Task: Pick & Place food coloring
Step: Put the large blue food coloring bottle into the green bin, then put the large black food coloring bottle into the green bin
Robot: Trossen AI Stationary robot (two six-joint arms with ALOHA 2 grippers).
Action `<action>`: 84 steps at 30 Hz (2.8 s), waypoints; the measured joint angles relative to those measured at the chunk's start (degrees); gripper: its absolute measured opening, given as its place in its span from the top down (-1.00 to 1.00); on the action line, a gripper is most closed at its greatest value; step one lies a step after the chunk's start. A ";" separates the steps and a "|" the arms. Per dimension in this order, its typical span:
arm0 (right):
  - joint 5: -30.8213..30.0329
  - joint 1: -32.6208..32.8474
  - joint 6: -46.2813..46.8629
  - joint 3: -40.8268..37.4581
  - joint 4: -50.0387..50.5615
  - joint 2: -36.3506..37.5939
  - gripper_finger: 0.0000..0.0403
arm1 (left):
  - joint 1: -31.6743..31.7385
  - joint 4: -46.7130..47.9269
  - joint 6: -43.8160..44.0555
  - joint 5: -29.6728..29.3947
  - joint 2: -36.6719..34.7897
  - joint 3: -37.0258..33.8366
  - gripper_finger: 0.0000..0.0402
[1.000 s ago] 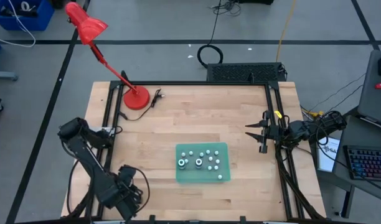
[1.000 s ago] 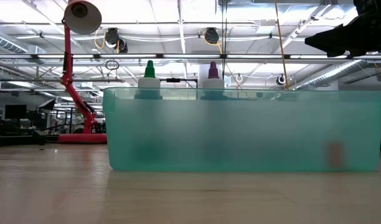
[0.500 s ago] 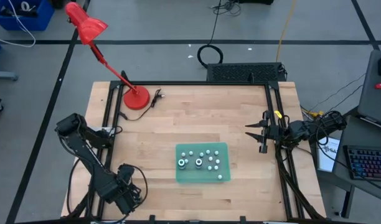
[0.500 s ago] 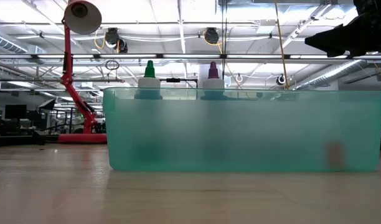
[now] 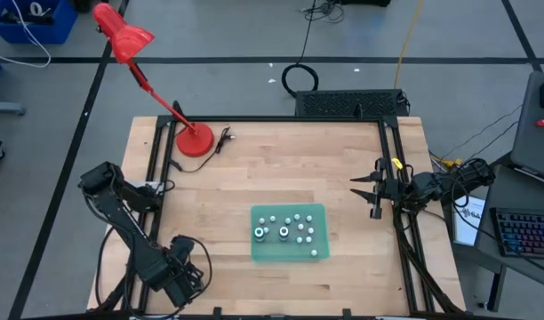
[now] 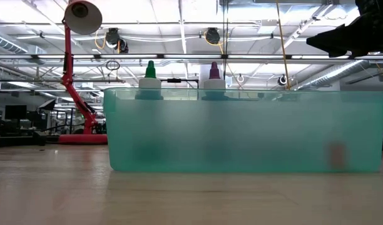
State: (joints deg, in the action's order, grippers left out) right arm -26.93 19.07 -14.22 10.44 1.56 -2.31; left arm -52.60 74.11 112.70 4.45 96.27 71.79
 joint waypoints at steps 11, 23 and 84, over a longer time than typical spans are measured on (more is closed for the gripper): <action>-0.01 -0.01 -0.01 0.00 -0.01 0.00 0.42 | -0.07 -0.07 0.04 0.24 0.00 0.04 0.40; -0.01 0.00 -0.02 0.00 -0.01 0.00 0.42 | 2.32 1.30 -11.56 -9.45 0.09 1.87 0.40; 0.01 0.00 0.00 0.02 0.11 -0.04 0.42 | 32.74 -2.87 -77.16 -8.58 20.29 35.58 -0.70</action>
State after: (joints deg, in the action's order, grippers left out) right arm -26.92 19.07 -14.22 10.46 1.67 -2.35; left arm -19.86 71.23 35.54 -4.13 116.56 107.37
